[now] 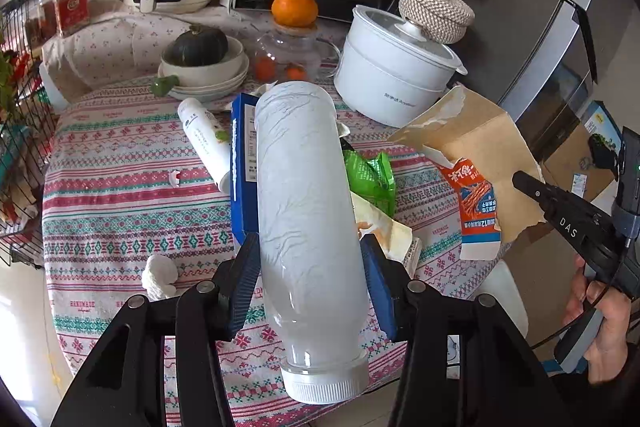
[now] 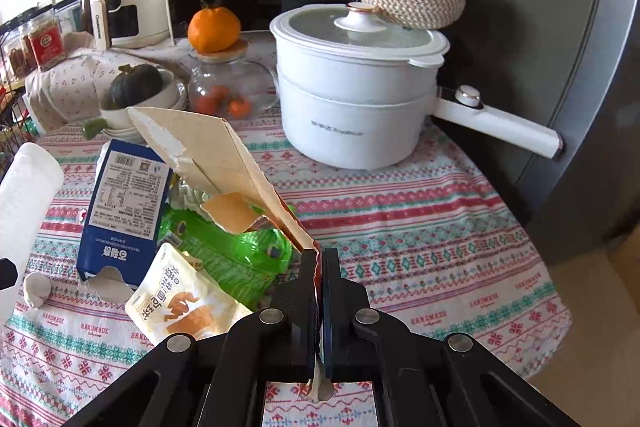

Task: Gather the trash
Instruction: 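Pinch the torn brown paper with the right tool while the left tool holds the bottle, then carry paper and white bottle to the white bin and release both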

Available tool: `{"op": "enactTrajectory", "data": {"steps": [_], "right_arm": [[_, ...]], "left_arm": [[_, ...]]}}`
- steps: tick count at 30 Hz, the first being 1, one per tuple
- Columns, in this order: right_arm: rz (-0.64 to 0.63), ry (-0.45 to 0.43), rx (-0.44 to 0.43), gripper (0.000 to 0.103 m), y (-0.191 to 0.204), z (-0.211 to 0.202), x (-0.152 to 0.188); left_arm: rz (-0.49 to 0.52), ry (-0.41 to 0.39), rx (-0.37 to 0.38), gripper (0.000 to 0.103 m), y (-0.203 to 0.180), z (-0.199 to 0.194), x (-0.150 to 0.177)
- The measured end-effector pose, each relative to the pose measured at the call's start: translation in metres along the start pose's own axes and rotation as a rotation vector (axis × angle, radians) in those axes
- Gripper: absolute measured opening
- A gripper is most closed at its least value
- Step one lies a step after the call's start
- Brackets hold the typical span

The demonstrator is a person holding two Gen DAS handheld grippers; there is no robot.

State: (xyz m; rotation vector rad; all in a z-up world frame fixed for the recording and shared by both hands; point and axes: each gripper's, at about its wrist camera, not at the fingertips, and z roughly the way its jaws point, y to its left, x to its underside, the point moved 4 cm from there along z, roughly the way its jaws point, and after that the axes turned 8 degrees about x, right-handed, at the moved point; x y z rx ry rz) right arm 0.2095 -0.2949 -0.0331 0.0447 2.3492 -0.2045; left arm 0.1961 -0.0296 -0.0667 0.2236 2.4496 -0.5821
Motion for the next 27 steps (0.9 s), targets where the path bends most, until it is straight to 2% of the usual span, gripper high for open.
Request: {"op": "enactTrajectory", "data": {"steps": [5, 14, 22, 27], "right_arm": [[0.071, -0.017, 0.007, 0.000, -0.043, -0.015, 0.018], [0.175, 0.063, 0.059, 0.000, -0.126, -0.038, 0.069], [0.210, 0.209, 0.117, 0.000, -0.186, -0.048, 0.129], [0.243, 0.378, 0.125, 0.000, -0.208, -0.025, 0.178]], "left_arm": [[0.071, 0.015, 0.057, 0.053, -0.040, 0.009, 0.007], [0.212, 0.077, 0.184, 0.053, -0.130, 0.038, 0.029], [0.340, 0.163, 0.255, 0.053, -0.198, 0.066, 0.070], [0.391, 0.241, 0.288, 0.053, -0.224, 0.088, 0.099]]}}
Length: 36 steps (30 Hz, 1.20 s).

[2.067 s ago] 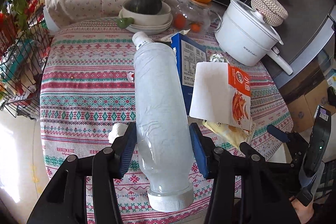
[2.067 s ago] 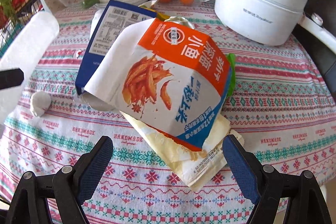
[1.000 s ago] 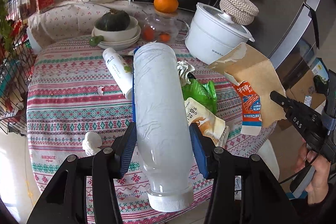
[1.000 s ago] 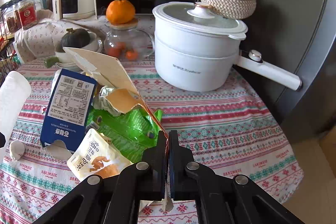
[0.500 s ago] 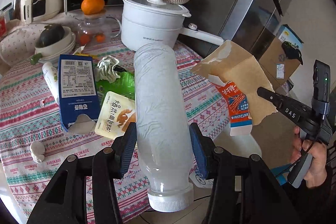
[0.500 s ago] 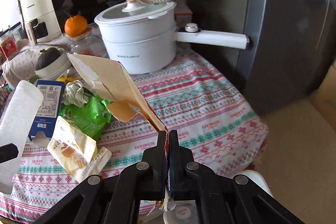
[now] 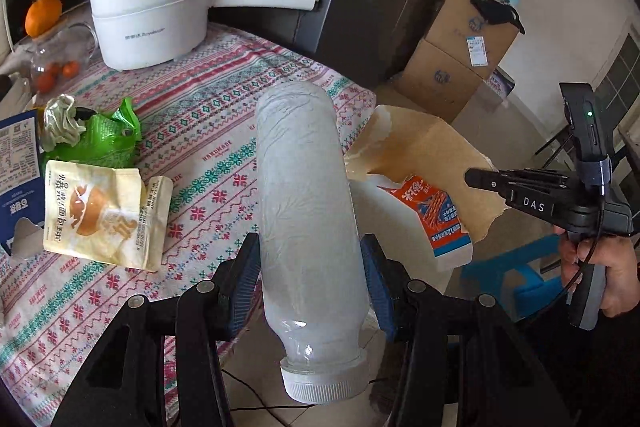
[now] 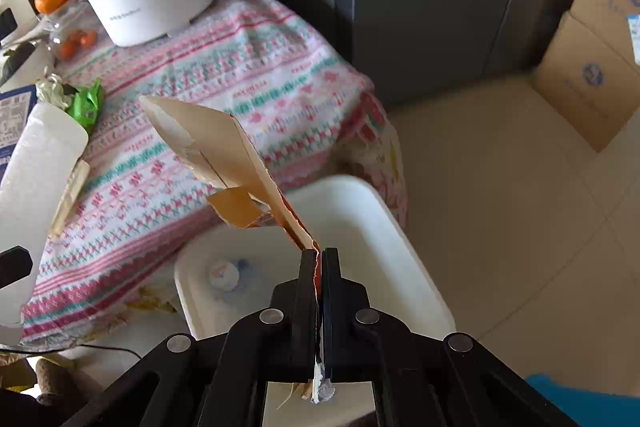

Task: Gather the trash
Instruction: 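Carry paper and white bottle to the white bin and release both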

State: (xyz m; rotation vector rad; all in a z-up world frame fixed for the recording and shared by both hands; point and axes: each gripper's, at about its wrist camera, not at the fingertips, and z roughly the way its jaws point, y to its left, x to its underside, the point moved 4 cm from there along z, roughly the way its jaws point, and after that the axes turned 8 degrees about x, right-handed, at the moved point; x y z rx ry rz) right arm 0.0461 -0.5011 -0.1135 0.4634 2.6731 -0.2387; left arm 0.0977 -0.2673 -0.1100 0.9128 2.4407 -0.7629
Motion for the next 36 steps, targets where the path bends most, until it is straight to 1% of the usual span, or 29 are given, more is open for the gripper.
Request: {"op": "enactTrajectory", "data": {"steps": [2, 5, 7, 9, 13, 14, 15, 17, 18, 21, 24, 28, 30, 33, 34, 36], "right_arm": [[0.003, 0.063, 0.018, 0.000, -0.007, 0.017, 0.010], [0.011, 0.132, 0.032, 0.000, -0.013, 0.037, 0.020], [0.022, 0.162, 0.021, 0.000, -0.015, 0.045, 0.023], [0.034, 0.174, 0.009, 0.000, -0.017, 0.049, 0.023], [0.055, 0.177, 0.010, 0.005, -0.021, 0.047, 0.018], [0.067, 0.178, 0.004, 0.011, -0.023, 0.046, 0.017], [0.077, 0.173, -0.001, 0.022, -0.025, 0.044, 0.016], [0.089, 0.151, -0.006, 0.036, -0.029, 0.037, 0.014], [0.091, 0.139, -0.002, 0.038, -0.030, 0.034, 0.012], [0.099, 0.112, 0.013, 0.039, -0.038, 0.028, 0.007], [0.118, 0.100, 0.016, 0.042, -0.046, 0.025, 0.003], [0.130, 0.089, 0.033, 0.043, -0.055, 0.024, 0.000], [0.130, 0.085, 0.041, 0.043, -0.057, 0.023, -0.001], [0.128, 0.079, 0.039, 0.044, -0.058, 0.020, -0.003], [0.126, 0.076, 0.039, 0.044, -0.057, 0.020, -0.004], [0.122, 0.069, 0.039, 0.049, -0.056, 0.017, -0.006]], "left_arm": [[0.017, 0.019, 0.011, 0.053, -0.009, 0.012, 0.003], [0.039, 0.043, 0.032, 0.053, -0.021, 0.027, 0.006], [0.049, 0.057, 0.042, 0.053, -0.029, 0.038, 0.007], [0.056, 0.072, 0.054, 0.053, -0.036, 0.048, 0.008], [0.065, 0.093, 0.073, 0.053, -0.044, 0.066, 0.011], [0.069, 0.096, 0.074, 0.053, -0.046, 0.070, 0.012], [0.074, 0.099, 0.075, 0.053, -0.048, 0.074, 0.012], [0.082, 0.105, 0.080, 0.053, -0.053, 0.083, 0.012], [0.086, 0.107, 0.082, 0.053, -0.055, 0.087, 0.012], [0.094, 0.111, 0.094, 0.053, -0.062, 0.100, 0.013], [0.107, 0.119, 0.098, 0.053, -0.068, 0.116, 0.013], [0.120, 0.134, 0.097, 0.053, -0.071, 0.135, 0.015], [0.121, 0.138, 0.087, 0.054, -0.070, 0.141, 0.017], [0.145, 0.140, 0.039, 0.055, -0.068, 0.143, 0.016], [0.151, 0.135, 0.029, 0.056, -0.068, 0.141, 0.015], [0.150, 0.121, 0.016, 0.066, -0.065, 0.134, 0.013]]}}
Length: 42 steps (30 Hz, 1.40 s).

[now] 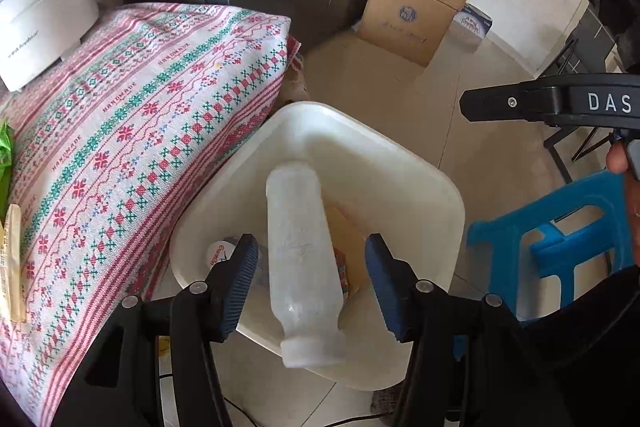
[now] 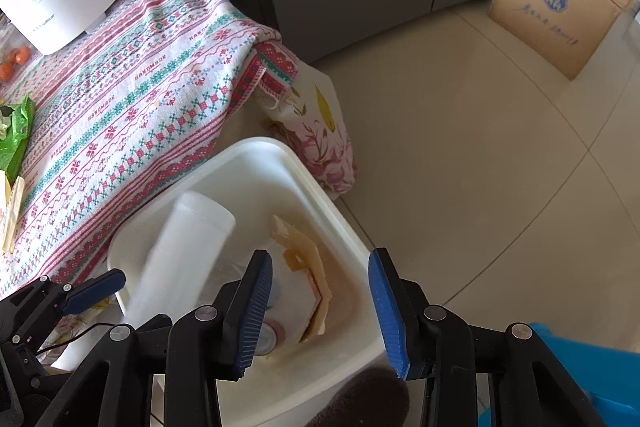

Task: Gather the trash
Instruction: 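Carry paper and white bottle to the white bin and release both, then grasp the blue milk carton upright with the left tool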

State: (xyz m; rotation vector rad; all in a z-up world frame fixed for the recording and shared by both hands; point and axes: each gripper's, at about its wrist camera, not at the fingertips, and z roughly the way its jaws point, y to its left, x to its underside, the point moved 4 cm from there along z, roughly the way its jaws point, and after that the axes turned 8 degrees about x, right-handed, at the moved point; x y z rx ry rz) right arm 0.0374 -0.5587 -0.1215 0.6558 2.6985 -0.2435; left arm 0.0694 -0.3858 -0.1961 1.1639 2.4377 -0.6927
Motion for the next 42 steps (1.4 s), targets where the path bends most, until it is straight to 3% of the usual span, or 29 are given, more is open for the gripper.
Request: {"op": "enactTrajectory", "data": {"steps": [3, 11, 22, 30, 36, 42], "right_arm": [[-0.009, -0.014, -0.001, 0.053, 0.005, -0.004, -0.002], [-0.049, -0.074, -0.025, 0.063, 0.032, -0.024, -0.010], [-0.132, -0.155, -0.116, 0.073, 0.108, -0.052, -0.027], [-0.210, -0.192, -0.188, 0.079, 0.180, -0.063, -0.036], [-0.283, -0.205, -0.195, 0.081, 0.226, -0.060, -0.037], [-0.332, -0.181, -0.171, 0.082, 0.256, -0.046, -0.037]], "left_arm": [[-0.023, -0.022, -0.021, 0.078, 0.007, -0.013, 0.000], [-0.062, -0.069, -0.112, 0.084, 0.034, -0.055, 0.006], [-0.183, -0.124, -0.254, 0.087, 0.096, -0.124, 0.029], [-0.298, -0.154, -0.362, 0.087, 0.161, -0.179, 0.054], [-0.410, -0.148, -0.437, 0.087, 0.225, -0.213, 0.067], [-0.536, -0.170, -0.424, 0.087, 0.294, -0.229, 0.069]]}}
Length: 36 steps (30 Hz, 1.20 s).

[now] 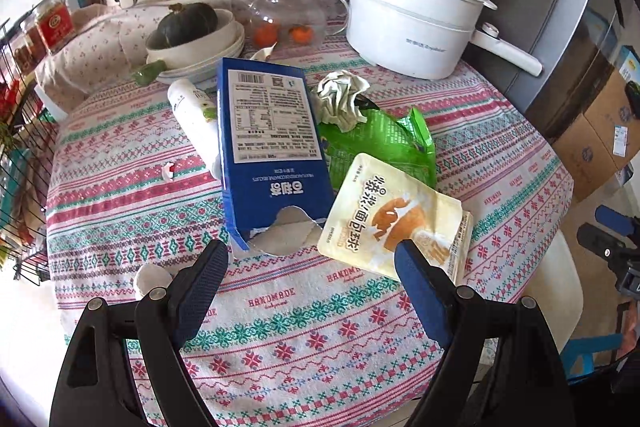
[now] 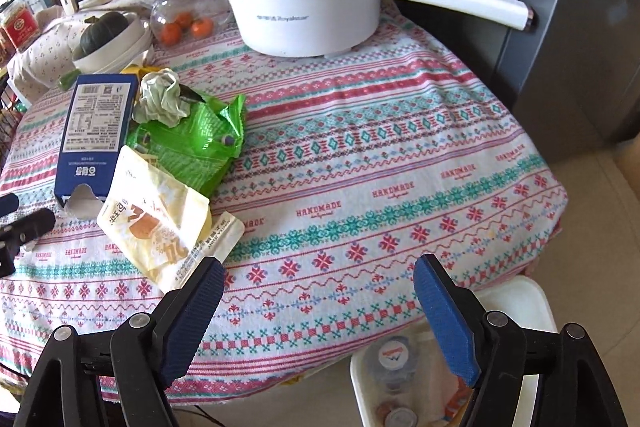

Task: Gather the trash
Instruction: 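Grasp the blue milk carton upright with the left tool, then pinch the yellow snack pouch with the right tool while the left tool holds the carton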

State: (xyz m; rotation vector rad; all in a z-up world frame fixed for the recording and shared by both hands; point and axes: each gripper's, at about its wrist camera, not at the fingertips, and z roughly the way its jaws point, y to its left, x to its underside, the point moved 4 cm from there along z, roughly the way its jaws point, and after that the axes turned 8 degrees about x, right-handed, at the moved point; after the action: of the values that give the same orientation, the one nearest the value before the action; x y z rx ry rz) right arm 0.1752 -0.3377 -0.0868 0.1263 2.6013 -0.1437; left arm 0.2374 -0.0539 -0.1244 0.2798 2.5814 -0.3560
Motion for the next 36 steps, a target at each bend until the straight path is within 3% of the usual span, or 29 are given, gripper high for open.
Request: {"op": "enactTrajectory", "data": {"steps": [7, 13, 16, 18, 21, 27, 36], "right_arm": [[-0.029, 0.047, 0.004, 0.082, 0.019, 0.023, -0.003], [-0.037, 0.064, -0.010, 0.082, 0.031, 0.032, -0.009], [-0.045, 0.068, -0.018, 0.082, 0.038, 0.035, -0.010], [-0.055, 0.071, -0.020, 0.082, 0.041, 0.036, -0.010], [-0.071, 0.076, -0.020, 0.082, 0.046, 0.039, -0.009], [-0.102, 0.100, -0.026, 0.082, 0.054, 0.046, -0.004], [-0.216, 0.130, -0.074, 0.082, 0.087, 0.057, 0.010]], "left_arm": [[-0.220, 0.017, 0.113, 0.087, 0.061, 0.037, -0.023], [-0.323, 0.031, 0.195, 0.082, 0.084, 0.068, -0.025], [-0.367, 0.034, 0.250, 0.073, 0.088, 0.078, -0.026], [-0.386, 0.037, 0.293, 0.058, 0.086, 0.081, -0.024], [-0.395, 0.029, 0.325, 0.044, 0.081, 0.078, -0.025], [-0.351, -0.008, 0.282, 0.025, 0.065, 0.046, -0.027], [-0.198, -0.012, 0.144, 0.023, 0.033, 0.000, -0.018]]}}
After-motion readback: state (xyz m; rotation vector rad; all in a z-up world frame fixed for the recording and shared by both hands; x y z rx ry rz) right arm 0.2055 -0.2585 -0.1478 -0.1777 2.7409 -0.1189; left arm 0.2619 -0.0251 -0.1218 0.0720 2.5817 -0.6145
